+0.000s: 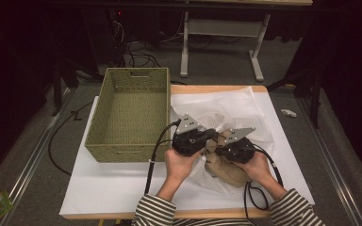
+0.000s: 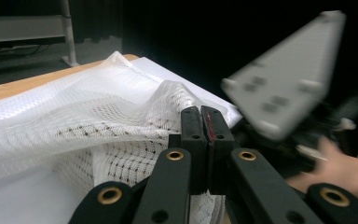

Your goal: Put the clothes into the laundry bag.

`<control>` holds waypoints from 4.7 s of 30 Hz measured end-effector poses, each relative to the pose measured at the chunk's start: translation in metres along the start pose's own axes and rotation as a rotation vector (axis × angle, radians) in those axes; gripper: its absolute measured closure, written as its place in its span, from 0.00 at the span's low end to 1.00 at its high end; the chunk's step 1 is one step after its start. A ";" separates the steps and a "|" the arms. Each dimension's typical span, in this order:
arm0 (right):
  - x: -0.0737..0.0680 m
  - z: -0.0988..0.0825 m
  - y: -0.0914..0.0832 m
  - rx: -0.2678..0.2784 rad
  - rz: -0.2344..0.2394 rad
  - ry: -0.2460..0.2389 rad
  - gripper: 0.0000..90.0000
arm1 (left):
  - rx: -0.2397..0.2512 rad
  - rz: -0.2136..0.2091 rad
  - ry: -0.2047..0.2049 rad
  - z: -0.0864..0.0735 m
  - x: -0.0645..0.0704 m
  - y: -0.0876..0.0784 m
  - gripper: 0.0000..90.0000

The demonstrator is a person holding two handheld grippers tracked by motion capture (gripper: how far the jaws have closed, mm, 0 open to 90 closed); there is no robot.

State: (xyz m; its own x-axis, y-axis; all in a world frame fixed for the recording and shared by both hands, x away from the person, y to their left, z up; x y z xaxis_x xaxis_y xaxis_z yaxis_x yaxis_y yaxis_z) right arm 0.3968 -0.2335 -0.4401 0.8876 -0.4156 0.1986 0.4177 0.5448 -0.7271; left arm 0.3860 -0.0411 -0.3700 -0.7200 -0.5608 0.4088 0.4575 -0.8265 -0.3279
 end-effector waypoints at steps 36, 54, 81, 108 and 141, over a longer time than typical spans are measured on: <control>-0.040 -0.038 -0.012 -0.108 0.058 -0.001 0.92 | -0.098 0.059 -0.005 -0.035 -0.015 0.013 0.98; -0.028 0.002 -0.036 0.040 -0.014 0.008 0.94 | -0.086 0.043 0.020 -0.031 -0.006 0.011 0.98; -0.011 -0.018 -0.039 0.029 -0.153 0.086 0.51 | -0.096 0.031 0.003 -0.037 -0.011 0.011 0.98; -0.005 -0.039 -0.012 -0.058 -0.171 0.084 1.00 | -0.123 0.013 0.014 -0.040 -0.005 0.010 0.98; 0.003 -0.070 -0.052 -0.069 -0.314 0.103 0.77 | -0.121 0.036 0.022 -0.046 -0.011 0.009 0.98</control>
State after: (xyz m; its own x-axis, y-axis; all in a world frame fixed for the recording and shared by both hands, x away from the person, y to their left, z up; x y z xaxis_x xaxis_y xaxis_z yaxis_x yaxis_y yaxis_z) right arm 0.3637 -0.3138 -0.4472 0.6915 -0.6289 0.3552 0.6507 0.3288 -0.6845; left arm 0.3742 -0.0399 -0.4164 -0.7162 -0.5878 0.3761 0.4181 -0.7930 -0.4432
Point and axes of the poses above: each handheld gripper's, and its own axes: y roughly forward along the jaws, z roughly out of its top, x roughly to its right, the point moved 2 cm from there along y, roughly forward along the jaws, and after that the axes turned 13 degrees about -y, right-handed, at the moved point
